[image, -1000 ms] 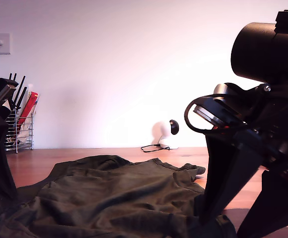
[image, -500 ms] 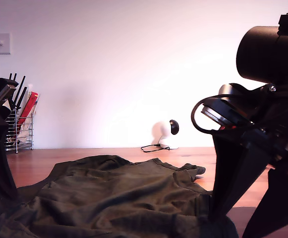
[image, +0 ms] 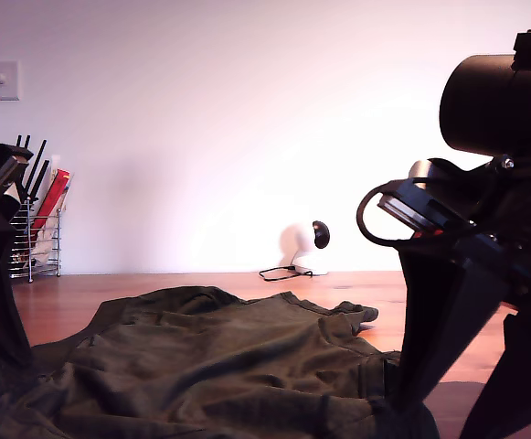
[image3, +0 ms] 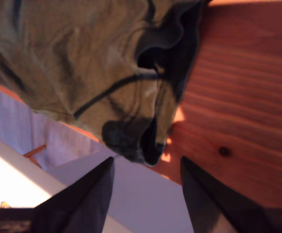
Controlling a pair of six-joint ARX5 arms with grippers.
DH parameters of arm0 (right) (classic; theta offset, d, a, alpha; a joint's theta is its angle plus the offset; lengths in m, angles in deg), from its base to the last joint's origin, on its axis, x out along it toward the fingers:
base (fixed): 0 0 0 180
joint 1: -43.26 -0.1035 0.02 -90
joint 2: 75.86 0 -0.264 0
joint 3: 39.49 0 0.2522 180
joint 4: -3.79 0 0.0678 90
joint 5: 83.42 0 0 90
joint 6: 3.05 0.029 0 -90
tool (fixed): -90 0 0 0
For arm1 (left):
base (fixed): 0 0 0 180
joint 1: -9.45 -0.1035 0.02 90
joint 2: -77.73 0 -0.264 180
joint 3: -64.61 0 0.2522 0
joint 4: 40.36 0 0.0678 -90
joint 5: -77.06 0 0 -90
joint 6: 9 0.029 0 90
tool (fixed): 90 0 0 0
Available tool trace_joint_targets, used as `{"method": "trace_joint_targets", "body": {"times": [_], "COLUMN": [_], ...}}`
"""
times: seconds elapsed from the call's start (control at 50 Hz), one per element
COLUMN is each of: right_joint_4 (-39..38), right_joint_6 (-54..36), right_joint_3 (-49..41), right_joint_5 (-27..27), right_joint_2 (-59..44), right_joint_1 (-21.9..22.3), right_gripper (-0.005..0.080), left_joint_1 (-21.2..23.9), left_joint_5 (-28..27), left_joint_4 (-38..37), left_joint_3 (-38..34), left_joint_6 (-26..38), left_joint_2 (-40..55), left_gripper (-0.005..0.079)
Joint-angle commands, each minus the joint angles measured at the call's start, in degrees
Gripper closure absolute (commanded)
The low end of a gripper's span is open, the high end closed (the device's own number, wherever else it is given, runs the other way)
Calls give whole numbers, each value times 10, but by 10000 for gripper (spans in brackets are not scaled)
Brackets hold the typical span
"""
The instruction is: Fold the underwear in front of you. After folding it, place it to the left side.
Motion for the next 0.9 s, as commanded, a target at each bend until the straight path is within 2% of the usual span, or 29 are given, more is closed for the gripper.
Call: {"method": "trace_joint_targets", "body": {"times": [0.0,0.22,0.6,0.74,0.88], "right_joint_4": [-7,-27,-71,-75,-76], "right_joint_6": [8,16,27,24,13], "right_joint_3": [-5,-5,-5,-5,-5], "right_joint_5": [3,17,9,0,0], "right_joint_2": [-14,-35,-56,-59,-59], "right_joint_1": [0,-10,-16,-16,-16], "right_gripper": [359,360,377,456,609], "left_joint_1": [0,0,0,0,0], "left_joint_5": [-2,-2,-2,-2,-2], "left_joint_4": [0,0,0,1,4], "left_joint_3": [3,3,3,3,3], "left_joint_6": [7,7,7,7,11], "left_joint_2": [4,4,4,4,4], "left_gripper": [762,762,762,762,762]}}
